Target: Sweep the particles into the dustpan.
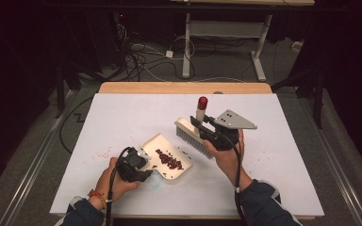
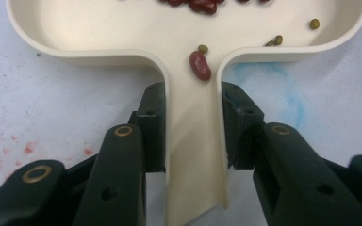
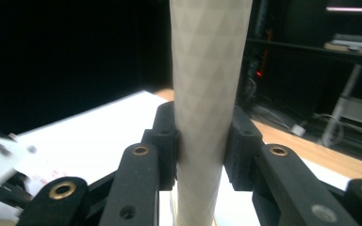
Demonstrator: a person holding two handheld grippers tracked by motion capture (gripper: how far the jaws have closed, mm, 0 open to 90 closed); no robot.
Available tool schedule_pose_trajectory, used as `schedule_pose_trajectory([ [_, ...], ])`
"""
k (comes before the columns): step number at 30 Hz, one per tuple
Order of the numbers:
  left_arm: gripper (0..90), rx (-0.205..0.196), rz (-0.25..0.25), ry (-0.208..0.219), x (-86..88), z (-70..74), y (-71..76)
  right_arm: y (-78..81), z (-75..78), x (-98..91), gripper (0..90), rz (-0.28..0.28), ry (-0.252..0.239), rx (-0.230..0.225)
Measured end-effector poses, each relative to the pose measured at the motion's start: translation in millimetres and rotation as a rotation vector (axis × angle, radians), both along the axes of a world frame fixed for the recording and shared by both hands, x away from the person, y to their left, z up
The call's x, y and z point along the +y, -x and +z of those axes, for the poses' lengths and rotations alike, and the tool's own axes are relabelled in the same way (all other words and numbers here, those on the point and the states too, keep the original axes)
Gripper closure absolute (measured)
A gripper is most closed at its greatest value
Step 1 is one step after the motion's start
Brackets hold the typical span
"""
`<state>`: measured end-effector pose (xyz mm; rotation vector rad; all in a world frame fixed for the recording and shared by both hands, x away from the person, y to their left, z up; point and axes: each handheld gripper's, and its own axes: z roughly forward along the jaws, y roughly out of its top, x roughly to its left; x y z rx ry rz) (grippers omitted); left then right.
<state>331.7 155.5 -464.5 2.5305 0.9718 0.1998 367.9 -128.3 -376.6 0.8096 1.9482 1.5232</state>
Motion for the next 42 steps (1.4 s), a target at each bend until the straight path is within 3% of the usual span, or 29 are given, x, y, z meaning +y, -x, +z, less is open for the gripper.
schedule_pose_trajectory([
  [5,63.7,0.011,-0.018,0.002,-1.7,1.8,7.0,-3.3,-12.5,-17.1,70.2,-0.036,0.004,0.055],
  [10,63.7,0.022,-0.005,0.019,-1.5,4.1,10.1,-3.4,-18.0,-21.0,70.2,-0.058,0.037,0.041],
  [13,63.7,0.020,-0.003,0.018,-1.8,5.0,11.6,-2.8,-20.7,-16.4,70.1,-0.074,0.091,0.000],
  [19,63.7,0.022,-0.004,0.014,-2.4,3.1,10.0,-1.4,-30.2,-3.7,70.2,-0.039,0.098,-0.010],
  [33,63.6,0.034,-0.006,0.023,-1.5,1.2,4.6,17.7,-35.2,29.3,69.3,0.053,0.102,0.006],
  [42,63.6,0.036,-0.003,0.026,-1.2,0.8,3.6,29.2,-35.2,37.0,70.0,0.087,0.061,-0.002],
])
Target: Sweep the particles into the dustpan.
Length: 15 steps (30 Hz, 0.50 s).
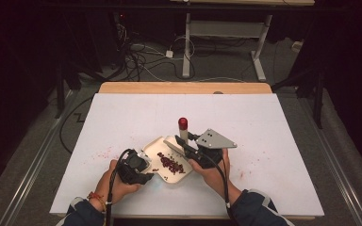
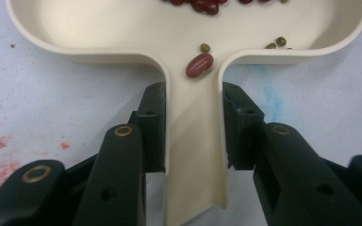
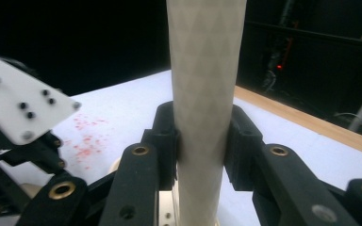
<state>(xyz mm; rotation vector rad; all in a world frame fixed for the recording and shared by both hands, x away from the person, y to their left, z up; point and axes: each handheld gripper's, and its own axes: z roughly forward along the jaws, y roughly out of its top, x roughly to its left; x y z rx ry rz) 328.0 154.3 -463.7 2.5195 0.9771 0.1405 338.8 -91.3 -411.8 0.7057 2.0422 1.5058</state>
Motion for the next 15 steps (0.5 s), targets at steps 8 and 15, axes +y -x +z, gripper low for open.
schedule_pose_trajectory([
  [8,63.6,-0.003,-0.002,0.000,0.7,0.1,0.4,5.7,6.0,1.2,70.2,0.024,-0.006,-0.002],
  [15,63.6,-0.003,0.000,0.000,1.2,0.1,0.8,6.2,19.2,-8.7,70.1,0.030,-0.042,-0.012],
])
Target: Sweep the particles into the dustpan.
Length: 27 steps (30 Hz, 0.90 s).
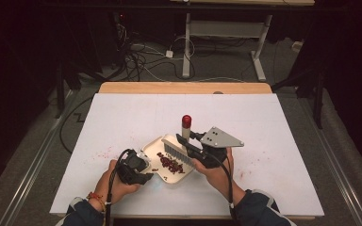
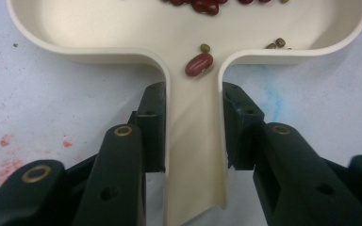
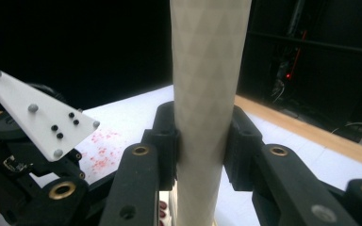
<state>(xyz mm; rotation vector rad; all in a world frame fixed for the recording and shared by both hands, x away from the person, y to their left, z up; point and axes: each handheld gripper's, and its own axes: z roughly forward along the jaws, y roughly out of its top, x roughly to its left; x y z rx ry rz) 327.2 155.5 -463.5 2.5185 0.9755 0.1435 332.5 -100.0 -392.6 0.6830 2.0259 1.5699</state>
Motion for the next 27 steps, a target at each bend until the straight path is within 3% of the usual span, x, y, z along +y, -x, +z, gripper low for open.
schedule_pose_trajectory([
  [4,63.6,-0.003,0.000,-0.003,0.1,0.0,0.3,-1.3,2.2,-3.8,70.2,-0.035,0.034,-0.036],
  [9,63.5,-0.003,0.005,0.002,0.5,-0.2,0.3,-6.7,-9.4,-2.2,70.1,-0.062,0.084,-0.042],
  [13,63.5,-0.004,0.007,0.006,0.5,-0.6,-0.4,-5.1,-15.6,3.4,70.2,-0.048,0.096,-0.034],
  [21,63.5,-0.004,0.007,0.005,0.3,-0.7,-0.6,10.3,-17.3,19.3,70.2,0.015,0.104,-0.045],
  [27,63.5,-0.006,0.011,0.006,0.1,-0.7,-0.6,17.1,-16.6,23.6,70.1,0.031,0.103,-0.041],
])
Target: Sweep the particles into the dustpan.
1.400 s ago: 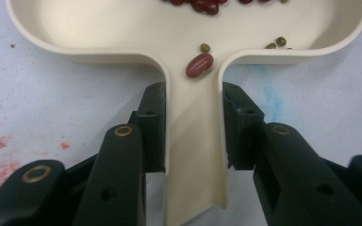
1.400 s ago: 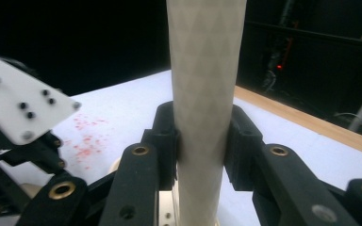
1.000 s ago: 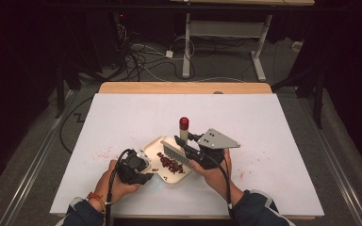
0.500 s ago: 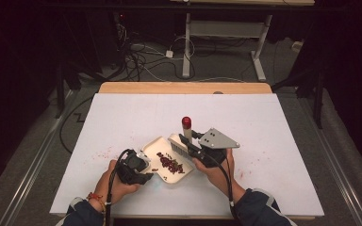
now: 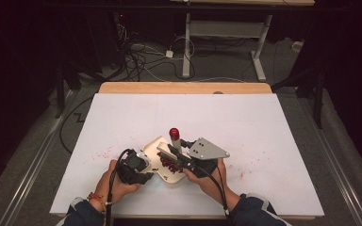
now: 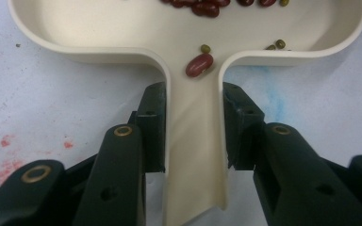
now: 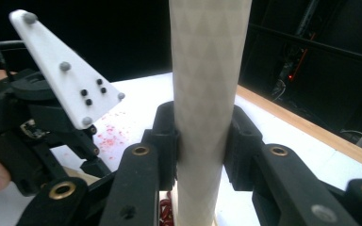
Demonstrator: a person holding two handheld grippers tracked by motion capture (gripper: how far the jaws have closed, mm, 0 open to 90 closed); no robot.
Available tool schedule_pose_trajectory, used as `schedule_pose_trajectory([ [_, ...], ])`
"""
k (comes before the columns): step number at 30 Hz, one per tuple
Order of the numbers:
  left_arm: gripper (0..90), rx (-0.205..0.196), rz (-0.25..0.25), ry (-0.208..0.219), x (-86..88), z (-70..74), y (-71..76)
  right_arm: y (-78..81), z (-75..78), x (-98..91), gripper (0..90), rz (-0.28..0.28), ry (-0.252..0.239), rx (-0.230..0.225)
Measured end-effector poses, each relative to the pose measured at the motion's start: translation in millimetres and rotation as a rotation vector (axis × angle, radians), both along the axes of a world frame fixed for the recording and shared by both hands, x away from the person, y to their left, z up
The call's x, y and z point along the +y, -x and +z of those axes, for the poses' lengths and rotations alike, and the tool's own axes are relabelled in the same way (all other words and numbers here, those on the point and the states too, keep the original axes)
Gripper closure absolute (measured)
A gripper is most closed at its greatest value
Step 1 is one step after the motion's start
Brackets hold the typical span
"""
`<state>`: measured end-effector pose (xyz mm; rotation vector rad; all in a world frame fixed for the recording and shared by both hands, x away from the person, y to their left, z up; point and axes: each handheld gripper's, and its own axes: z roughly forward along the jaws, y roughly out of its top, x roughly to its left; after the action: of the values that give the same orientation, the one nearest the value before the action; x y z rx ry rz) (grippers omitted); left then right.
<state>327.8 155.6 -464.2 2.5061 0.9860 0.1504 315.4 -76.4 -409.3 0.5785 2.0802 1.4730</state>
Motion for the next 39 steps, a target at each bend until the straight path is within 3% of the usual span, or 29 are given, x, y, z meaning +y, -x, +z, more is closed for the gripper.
schedule_pose_trajectory([
  [5,63.5,0.000,0.000,0.000,0.0,0.0,-0.1,4.2,1.8,2.6,70.1,0.014,-0.004,0.016],
  [14,63.5,-0.003,-0.008,-0.004,0.5,0.2,-0.3,7.5,10.4,0.6,70.2,0.016,-0.019,-0.011],
  [19,63.5,-0.002,-0.003,-0.001,0.5,-0.6,-0.2,-1.0,17.2,-5.0,70.1,-0.012,-0.044,-0.029],
  [22,63.6,-0.008,-0.011,-0.012,0.0,-2.1,-0.8,-10.7,14.8,-2.4,70.1,-0.042,-0.029,-0.067],
  [30,63.6,-0.009,-0.005,0.003,0.3,-2.2,0.0,-30.6,-2.9,13.2,70.1,-0.012,0.020,-0.073],
  [33,63.5,-0.016,-0.003,0.008,0.5,-1.7,0.0,-31.0,-6.0,14.4,70.2,0.012,-0.006,-0.058],
  [39,63.5,-0.016,-0.005,0.005,0.5,-1.3,-0.2,-19.5,-4.5,17.3,70.1,0.062,-0.004,-0.033],
])
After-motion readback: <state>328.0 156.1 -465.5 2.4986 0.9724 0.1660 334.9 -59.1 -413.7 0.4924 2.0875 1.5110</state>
